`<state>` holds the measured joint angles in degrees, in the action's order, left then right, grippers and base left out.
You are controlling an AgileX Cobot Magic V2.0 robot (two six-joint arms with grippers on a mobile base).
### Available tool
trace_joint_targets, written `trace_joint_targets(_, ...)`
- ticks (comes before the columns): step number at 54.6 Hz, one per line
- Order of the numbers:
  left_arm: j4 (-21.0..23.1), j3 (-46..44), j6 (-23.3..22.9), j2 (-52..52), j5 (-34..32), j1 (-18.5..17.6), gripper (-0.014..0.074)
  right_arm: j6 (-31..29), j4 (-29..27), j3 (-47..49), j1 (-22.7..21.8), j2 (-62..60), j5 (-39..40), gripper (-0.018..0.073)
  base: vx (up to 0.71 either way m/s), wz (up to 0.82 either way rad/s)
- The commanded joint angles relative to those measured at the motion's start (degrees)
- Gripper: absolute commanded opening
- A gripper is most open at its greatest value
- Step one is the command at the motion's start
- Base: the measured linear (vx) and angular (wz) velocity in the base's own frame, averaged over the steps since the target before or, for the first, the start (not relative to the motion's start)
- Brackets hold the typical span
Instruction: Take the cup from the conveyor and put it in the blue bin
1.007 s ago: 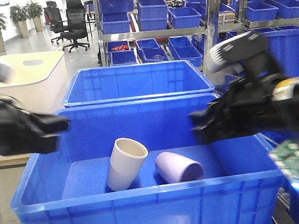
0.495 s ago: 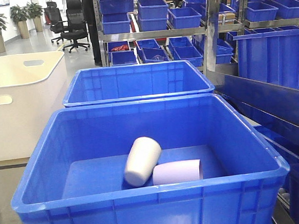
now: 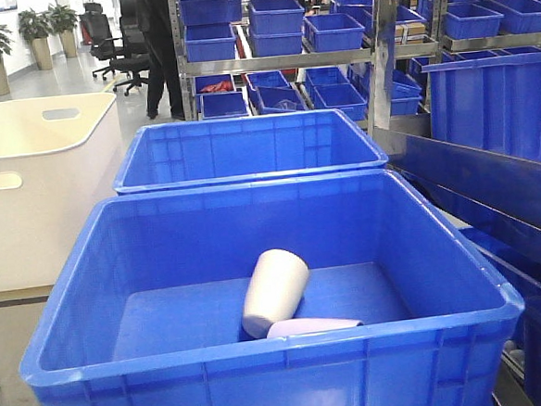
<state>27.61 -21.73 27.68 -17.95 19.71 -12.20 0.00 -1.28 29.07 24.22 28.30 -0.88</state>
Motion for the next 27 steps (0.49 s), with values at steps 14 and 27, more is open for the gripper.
trace_joint_targets(14, 1.4, -1.6, -0.4, -0.4, -4.6, -0.4, -0.0002, 0.0, 0.2, 1.6, 0.0, 0.2, 5.5, -0.0009, 0.0, 0.0)
trace_joint_targets(27, 1.4, -1.6, -0.3, -0.4, -4.6, -0.4, -0.0002, 0.0, 0.2, 1.6, 0.0, 0.2, 5.5, -0.0009, 0.0, 0.0)
